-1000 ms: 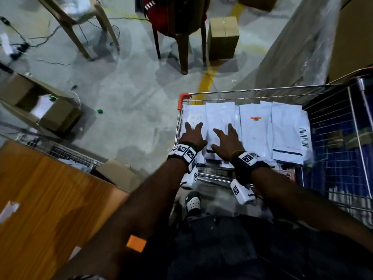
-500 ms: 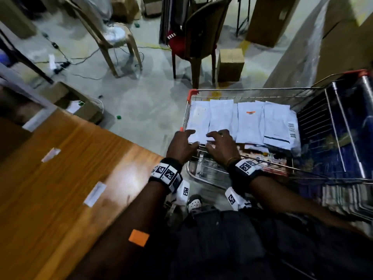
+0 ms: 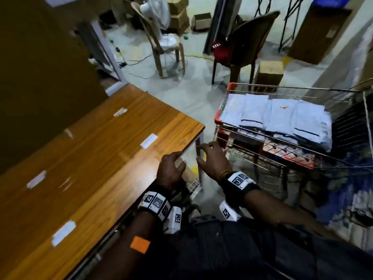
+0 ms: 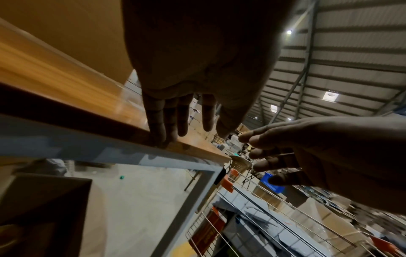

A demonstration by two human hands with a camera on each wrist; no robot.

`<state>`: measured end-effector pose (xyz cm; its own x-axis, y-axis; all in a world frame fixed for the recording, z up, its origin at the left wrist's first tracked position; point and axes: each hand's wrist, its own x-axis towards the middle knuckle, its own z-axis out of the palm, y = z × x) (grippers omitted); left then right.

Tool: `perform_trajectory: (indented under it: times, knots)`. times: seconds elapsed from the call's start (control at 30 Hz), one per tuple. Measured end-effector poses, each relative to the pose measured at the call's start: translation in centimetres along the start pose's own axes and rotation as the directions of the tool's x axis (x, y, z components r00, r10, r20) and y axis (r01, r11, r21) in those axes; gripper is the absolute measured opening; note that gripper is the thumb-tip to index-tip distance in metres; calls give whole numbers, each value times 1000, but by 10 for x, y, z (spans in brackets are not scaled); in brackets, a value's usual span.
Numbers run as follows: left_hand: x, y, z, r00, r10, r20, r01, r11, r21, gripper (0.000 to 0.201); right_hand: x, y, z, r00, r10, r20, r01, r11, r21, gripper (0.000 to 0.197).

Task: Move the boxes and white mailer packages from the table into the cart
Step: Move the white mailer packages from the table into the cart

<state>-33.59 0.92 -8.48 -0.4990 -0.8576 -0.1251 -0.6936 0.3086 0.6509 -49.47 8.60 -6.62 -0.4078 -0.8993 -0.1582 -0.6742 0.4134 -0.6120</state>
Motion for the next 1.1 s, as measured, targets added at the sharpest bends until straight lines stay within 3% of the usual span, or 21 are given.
perform_trajectory:
  times: [0.3,0.6,0.83,0.93,1.03,1.1]
  knots:
    - [-81,-71,-76,962,-160,-221,146,986,-79,33,-33,-110,68,972,-211,107,212,977,1,38]
    - [-175,-203,-184,878,-287,-383,258,958,-126,38,-72,-250,187,910,-368,194,373,928,12,42]
    - [-256,-306,-266,714,-452,-535,430,886,-174,45,-126,-357,298,801,-481,356,507,862,22,52]
    - [-278,-338,-297,607,-454,-653,543,836,-76,55,-137,-390,331,757,-509,410,549,835,22,57]
    - [-299,-370,-334,451,-512,-731,706,706,-59,70,-149,-427,362,673,-565,478,648,761,-13,63]
    - [-308,-393,-353,418,-555,-719,750,657,-71,75,-154,-449,380,584,-611,535,740,671,-42,70]
